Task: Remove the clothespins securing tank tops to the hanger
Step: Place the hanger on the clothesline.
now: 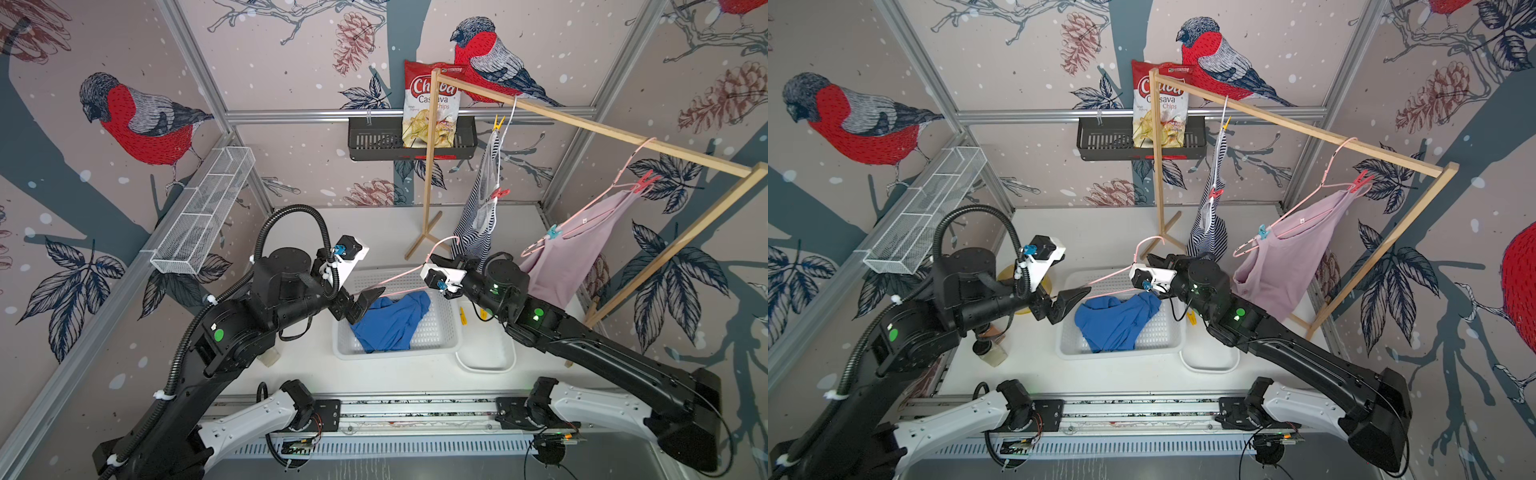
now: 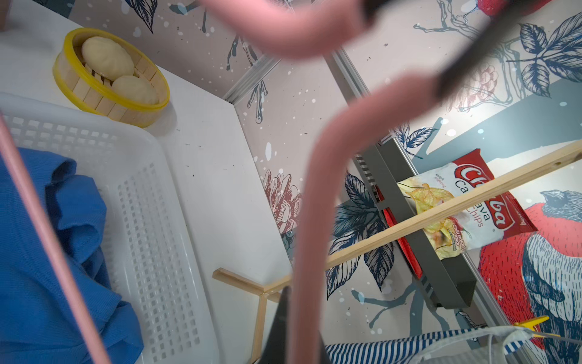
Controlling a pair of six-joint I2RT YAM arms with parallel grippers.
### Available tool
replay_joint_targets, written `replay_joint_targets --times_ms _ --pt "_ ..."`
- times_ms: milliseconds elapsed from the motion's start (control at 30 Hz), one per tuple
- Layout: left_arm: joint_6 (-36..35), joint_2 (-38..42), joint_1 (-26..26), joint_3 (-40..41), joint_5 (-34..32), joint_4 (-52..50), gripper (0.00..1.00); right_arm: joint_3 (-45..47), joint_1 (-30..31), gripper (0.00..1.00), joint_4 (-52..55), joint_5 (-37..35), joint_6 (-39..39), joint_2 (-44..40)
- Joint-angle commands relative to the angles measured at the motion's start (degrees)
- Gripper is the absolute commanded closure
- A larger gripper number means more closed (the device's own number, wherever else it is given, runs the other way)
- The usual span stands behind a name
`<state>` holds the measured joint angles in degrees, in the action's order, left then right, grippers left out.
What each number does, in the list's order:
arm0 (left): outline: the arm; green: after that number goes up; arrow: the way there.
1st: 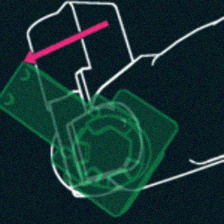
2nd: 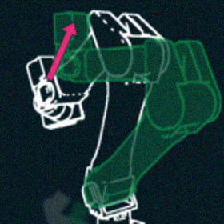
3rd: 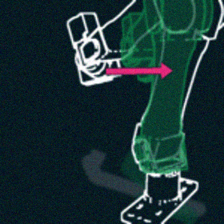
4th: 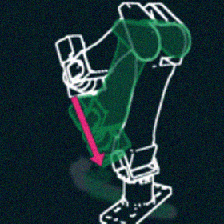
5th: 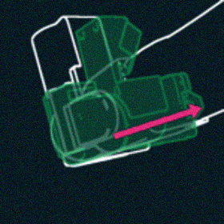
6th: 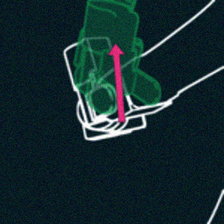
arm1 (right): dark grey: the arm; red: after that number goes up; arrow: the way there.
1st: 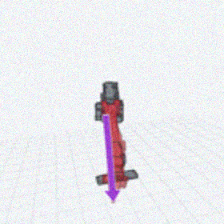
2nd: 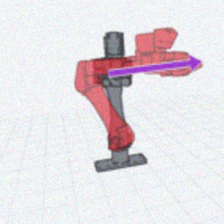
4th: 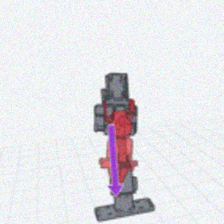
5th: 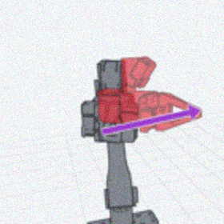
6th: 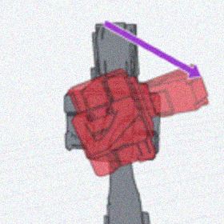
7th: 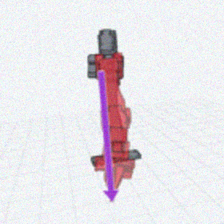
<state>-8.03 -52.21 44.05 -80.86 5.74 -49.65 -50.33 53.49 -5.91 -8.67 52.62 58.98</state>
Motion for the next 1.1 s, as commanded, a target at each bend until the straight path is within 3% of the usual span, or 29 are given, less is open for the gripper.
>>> replay_joint_targets --times_ms 0,300,400,600,867,900,967,1000,1067 --pt "-2.5 -1.1 0.0 -0.3 3.5 -6.0 0.06 0.4 0.3 1.0 -0.6 -1.2 -1.7 -1.4" --pt "-2.0 -0.4 -0.1 1.7 5.7 -10.7 0.09 2.2 0.0 1.0 -1.7 -1.9 -1.1 -3.0" --pt "-2.1 -0.1 0.0 2.9 9.4 -10.1 0.11 2.0 -0.2 1.0 -1.9 -2.0 -1.4 -2.7" --pt "-1.3 -0.6 0.0 4.6 6.2 -9.3 0.23 1.2 -0.3 1.0 -1.7 -1.0 -2.1 -4.0" --pt "-3.8 -1.2 0.0 7.4 8.0 -5.4 0.62 1.3 -1.1 1.0 -0.5 -1.5 -3.0 -4.6" --pt "-4.0 -1.4 -0.1 7.6 8.0 -5.1 0.69 1.6 -1.3 1.0 -0.6 -1.6 -3.1 -4.6" --pt "-4.4 -1.3 0.0 7.9 8.1 -4.5 0.95 2.0 -1.9 0.98 -1.0 -1.4 -3.3 -4.7" --pt "-4.4 -1.2 0.0 8.0 8.1 -4.3 1.0 2.2 -2.0 0.98 -1.2 -1.4 -3.3 -4.6" --pt "-4.5 -0.8 0.0 8.0 8.5 -3.9 1.0 2.4 -2.5 0.95 -1.7 -1.2 -3.5 -4.6"
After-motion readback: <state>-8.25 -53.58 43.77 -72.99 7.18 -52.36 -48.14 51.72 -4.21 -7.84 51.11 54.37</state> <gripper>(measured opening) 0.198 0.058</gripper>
